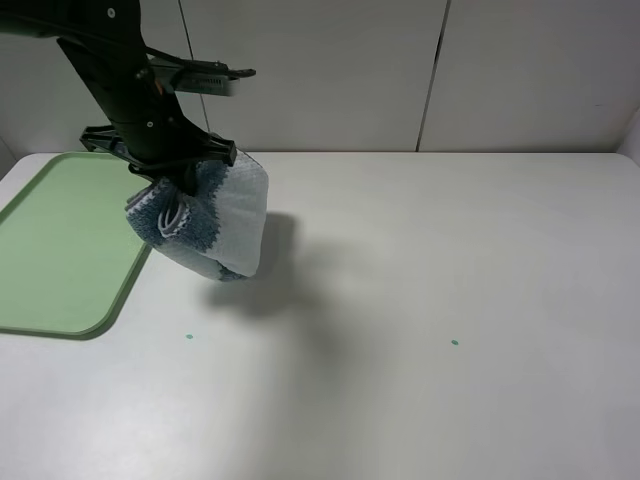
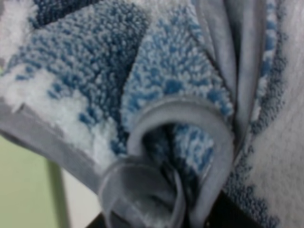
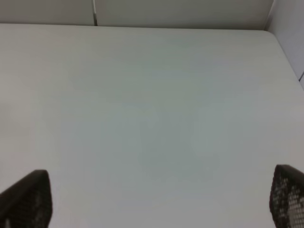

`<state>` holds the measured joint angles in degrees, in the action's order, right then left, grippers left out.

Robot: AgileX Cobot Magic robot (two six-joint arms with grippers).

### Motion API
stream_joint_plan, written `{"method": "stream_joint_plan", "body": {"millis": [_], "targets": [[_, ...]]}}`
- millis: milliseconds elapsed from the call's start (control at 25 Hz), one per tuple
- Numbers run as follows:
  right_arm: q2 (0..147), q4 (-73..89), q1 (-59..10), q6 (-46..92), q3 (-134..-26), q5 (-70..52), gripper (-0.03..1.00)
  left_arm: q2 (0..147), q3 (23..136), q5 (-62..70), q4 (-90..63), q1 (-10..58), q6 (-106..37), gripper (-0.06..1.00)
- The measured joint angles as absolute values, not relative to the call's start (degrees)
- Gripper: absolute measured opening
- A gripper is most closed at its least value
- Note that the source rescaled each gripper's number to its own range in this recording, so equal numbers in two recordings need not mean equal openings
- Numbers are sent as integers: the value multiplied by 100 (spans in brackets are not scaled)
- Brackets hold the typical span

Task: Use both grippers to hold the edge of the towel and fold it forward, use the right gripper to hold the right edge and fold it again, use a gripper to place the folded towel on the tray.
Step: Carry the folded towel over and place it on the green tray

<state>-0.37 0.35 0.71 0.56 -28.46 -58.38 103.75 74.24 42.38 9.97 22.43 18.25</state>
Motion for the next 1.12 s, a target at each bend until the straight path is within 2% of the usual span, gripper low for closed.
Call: {"method": "stream_joint_plan", "body": {"millis": [440, 800, 1120], "targets": [[-37, 35, 71, 56, -2846, -5838, 100, 10375, 7349, 3875, 997, 978, 1030, 18], [-37, 35, 71, 56, -2846, -5838, 100, 10375, 6765, 3211, 858, 29, 692, 18], [-37, 35, 71, 56, -2846, -5838, 100, 10370, 6163, 2515, 846, -540, 674, 18]]}}
